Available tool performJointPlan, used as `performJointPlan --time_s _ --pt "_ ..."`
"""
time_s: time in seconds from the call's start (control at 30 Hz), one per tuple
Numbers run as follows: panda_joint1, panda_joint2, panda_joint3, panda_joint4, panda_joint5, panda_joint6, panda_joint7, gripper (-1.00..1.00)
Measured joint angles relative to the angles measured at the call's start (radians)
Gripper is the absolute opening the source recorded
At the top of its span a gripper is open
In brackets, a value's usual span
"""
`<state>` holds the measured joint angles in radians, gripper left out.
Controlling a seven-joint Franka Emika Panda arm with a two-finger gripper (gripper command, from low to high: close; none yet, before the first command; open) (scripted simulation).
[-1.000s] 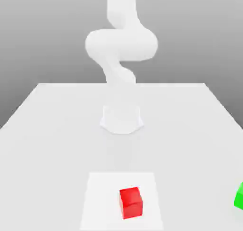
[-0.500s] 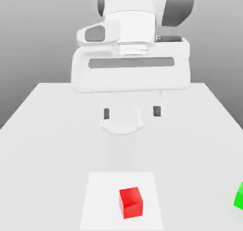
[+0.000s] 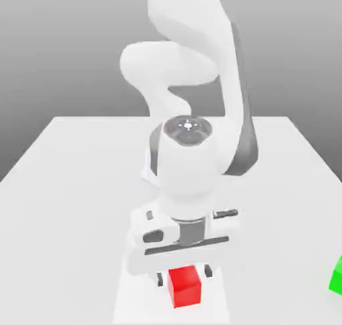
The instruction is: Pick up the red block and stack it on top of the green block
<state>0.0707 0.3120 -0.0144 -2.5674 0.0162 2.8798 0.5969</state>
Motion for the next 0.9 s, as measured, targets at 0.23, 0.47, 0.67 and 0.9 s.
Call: performJointPlan --time_s 0.23,0.47,0.67,0.9 --pt "-0.001 -0.043 0.000 -0.007 -0.005 -0.037 0.004 -1.00" --pt "0.080 -0.145 0.094 0.060 -0.049 -0.208 -0.090 -1.00" --pt "0.215 -0.097 0.254 0.194 -0.111 -0.303 -0.247 -1.00" --pt "0.321 0.072 0.286 0.288 -0.227 -0.239 -0.276 1.00"
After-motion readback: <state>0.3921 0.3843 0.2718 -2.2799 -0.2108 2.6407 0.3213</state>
